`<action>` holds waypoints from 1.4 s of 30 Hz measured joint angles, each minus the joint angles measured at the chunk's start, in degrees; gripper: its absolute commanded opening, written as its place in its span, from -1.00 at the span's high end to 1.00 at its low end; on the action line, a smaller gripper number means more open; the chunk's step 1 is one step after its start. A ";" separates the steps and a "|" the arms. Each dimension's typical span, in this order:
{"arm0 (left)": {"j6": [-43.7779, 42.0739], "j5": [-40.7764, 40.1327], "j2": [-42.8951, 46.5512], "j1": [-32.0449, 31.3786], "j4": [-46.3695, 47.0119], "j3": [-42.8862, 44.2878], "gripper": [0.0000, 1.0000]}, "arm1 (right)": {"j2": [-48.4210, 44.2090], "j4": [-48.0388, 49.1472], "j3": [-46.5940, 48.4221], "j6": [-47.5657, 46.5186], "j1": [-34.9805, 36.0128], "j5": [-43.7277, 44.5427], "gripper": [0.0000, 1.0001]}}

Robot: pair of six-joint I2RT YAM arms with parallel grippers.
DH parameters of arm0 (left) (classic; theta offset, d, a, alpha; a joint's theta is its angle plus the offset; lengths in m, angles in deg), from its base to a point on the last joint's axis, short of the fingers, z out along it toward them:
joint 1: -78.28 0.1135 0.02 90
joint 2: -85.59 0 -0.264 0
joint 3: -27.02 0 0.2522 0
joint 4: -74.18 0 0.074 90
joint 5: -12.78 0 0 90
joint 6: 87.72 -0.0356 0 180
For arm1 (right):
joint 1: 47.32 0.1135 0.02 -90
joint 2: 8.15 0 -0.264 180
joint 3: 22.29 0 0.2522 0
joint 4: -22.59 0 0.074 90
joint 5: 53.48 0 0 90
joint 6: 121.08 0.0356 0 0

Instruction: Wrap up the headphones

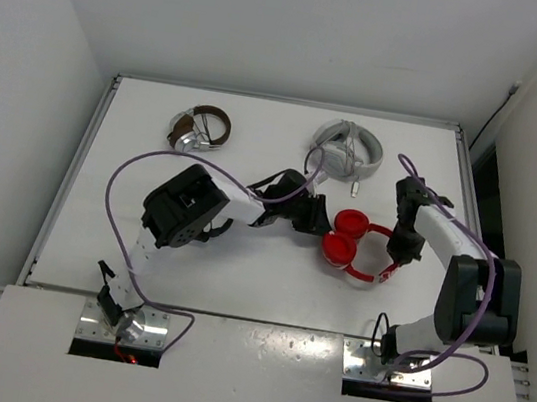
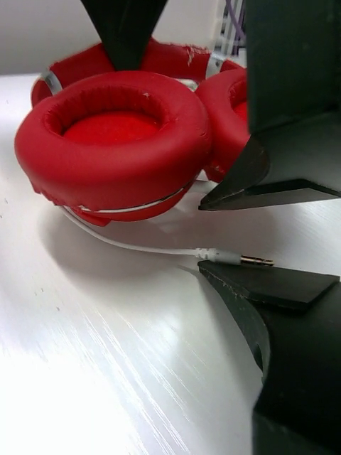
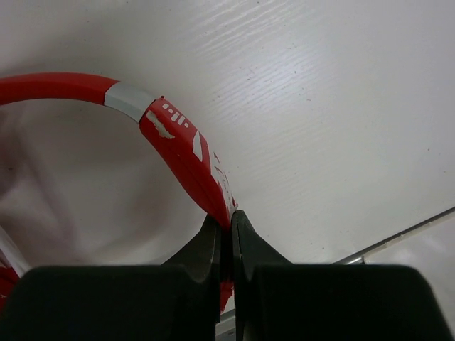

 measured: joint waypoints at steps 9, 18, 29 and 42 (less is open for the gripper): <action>-7.45 -7.28 7.91 0.26 -11.45 -4.07 0.02 | 0.00 0.92 0.00 0.02 1.92 1.18 1.00; -12.00 -11.98 13.60 0.74 -18.80 -7.28 -0.08 | 0.00 1.55 0.00 0.07 3.21 1.31 0.40; -18.34 -14.75 21.64 1.07 -19.98 -8.20 -0.16 | -1.60 2.40 1.05 -0.96 4.81 0.59 -0.26; -30.97 -25.16 40.11 2.58 -28.39 -8.57 -0.99 | -11.34 1.09 9.62 -15.37 4.50 -2.49 -0.88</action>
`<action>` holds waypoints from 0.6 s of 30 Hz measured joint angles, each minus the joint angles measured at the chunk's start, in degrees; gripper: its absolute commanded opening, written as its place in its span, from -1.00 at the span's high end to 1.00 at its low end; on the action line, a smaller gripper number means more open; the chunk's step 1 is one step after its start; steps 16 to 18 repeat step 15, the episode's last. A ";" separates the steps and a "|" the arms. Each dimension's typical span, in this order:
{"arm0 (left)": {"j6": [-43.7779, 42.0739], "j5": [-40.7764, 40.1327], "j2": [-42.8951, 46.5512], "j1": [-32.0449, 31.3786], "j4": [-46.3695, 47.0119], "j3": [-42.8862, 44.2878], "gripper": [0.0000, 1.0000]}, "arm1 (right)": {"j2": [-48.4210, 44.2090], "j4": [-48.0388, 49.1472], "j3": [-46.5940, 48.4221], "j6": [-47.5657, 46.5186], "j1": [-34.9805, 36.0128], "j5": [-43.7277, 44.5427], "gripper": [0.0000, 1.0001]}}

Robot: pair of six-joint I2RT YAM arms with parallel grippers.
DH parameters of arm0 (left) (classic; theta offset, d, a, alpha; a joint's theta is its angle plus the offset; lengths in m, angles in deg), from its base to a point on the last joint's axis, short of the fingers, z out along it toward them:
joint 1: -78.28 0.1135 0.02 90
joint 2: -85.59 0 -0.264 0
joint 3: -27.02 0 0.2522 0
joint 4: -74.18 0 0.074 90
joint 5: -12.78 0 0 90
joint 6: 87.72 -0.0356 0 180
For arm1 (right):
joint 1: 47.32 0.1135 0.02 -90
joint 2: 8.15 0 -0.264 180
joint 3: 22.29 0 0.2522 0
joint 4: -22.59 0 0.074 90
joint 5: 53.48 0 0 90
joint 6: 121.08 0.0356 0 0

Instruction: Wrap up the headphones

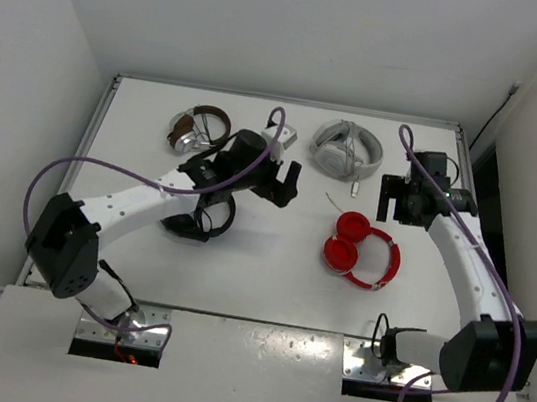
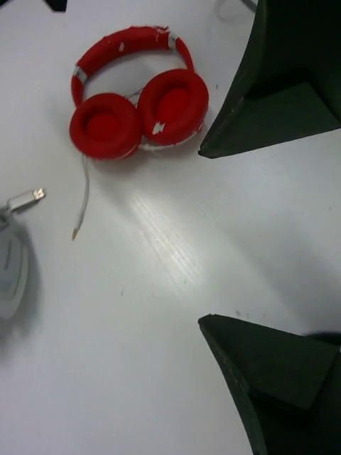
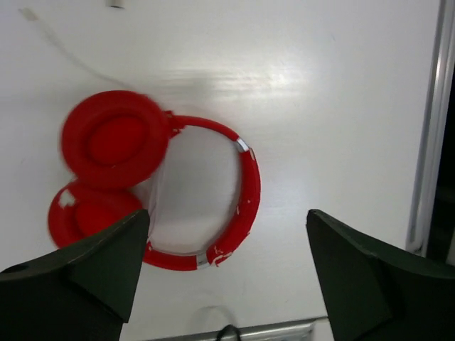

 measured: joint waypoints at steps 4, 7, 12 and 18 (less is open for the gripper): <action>-2.93 -0.74 1.05 5.27 -10.45 5.97 -0.99 | -4.76 0.11 4.26 -10.36 -0.66 -9.14 -1.00; -3.45 0.37 1.16 11.98 -15.78 6.80 -0.99 | -6.23 0.96 5.46 -16.06 -1.90 -13.99 -1.00; -3.82 -2.32 4.31 19.30 -21.94 2.16 -0.99 | -7.32 3.10 1.79 -21.94 -9.57 -20.41 -1.00; -4.48 -3.52 9.46 19.39 -24.48 -1.49 -0.99 | -7.34 3.19 -1.62 -23.45 -15.52 -23.58 -1.00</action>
